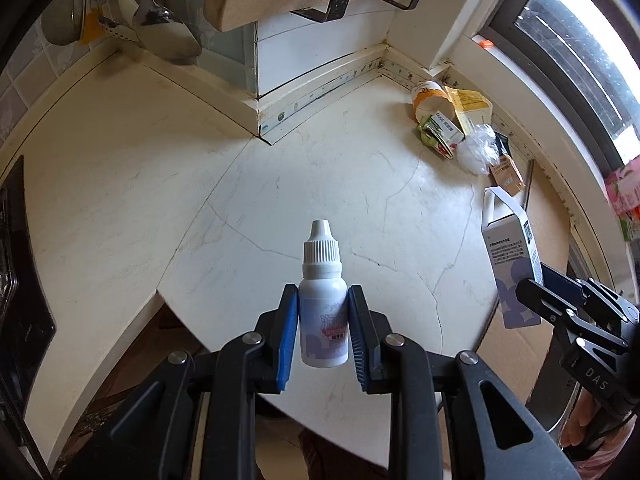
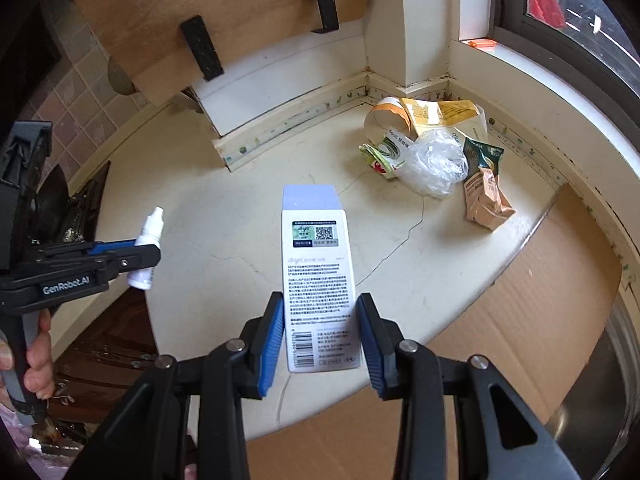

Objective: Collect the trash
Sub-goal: 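Lower dropper bottle and white box into the bin and open both tools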

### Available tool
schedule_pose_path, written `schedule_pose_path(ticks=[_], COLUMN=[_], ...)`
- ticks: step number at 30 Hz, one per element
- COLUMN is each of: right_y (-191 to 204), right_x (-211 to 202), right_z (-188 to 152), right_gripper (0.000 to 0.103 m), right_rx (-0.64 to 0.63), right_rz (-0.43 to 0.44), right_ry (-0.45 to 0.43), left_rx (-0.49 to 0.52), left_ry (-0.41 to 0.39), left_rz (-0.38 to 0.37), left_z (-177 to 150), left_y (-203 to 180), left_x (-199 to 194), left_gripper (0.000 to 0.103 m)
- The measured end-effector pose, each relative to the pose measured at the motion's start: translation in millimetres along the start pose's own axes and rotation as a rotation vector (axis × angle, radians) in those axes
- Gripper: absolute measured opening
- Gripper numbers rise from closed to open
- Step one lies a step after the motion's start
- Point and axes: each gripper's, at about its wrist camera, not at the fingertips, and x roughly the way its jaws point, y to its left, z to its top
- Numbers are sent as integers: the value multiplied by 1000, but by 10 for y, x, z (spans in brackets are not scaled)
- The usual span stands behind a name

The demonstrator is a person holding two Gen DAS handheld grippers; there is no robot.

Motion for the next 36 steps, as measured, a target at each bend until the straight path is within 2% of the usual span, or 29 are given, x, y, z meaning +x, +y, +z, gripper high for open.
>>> schedule_pose_path(ticks=[10,18,22,23,28,33,36], right_y=[844,1611,1979,2063,2356,2359,2213], right_x=[-987,-1193,-1149,-1130,-884,-341,135], right_z=[-758,-1430,-1730,-1803,-2144,-2452,-2656], right_gripper=[36,36,36,36,36,36,36], right_rx=[219,390,424,433,454,508,566], right_rz=[-11,4,24,35,61,88,100], right_ry=[-157,-224,-207,-194,-105,14,85], left_rx=[224,344,366,381,399,388,382], left_ry=[-22,-13,16,45,83,153,198], left_rz=[-150,-240,-248,-244,-234,-190,-160], left_z=[-627,-1215,-1516,-1583,-1937,-2224,-2397], left_y=[195,621,858,909,1179,1340,1407], left_x=[-718,-1102,-1165,-1168,-1068,-608,-133], left_gripper=[23,23,23,23,23,23,23])
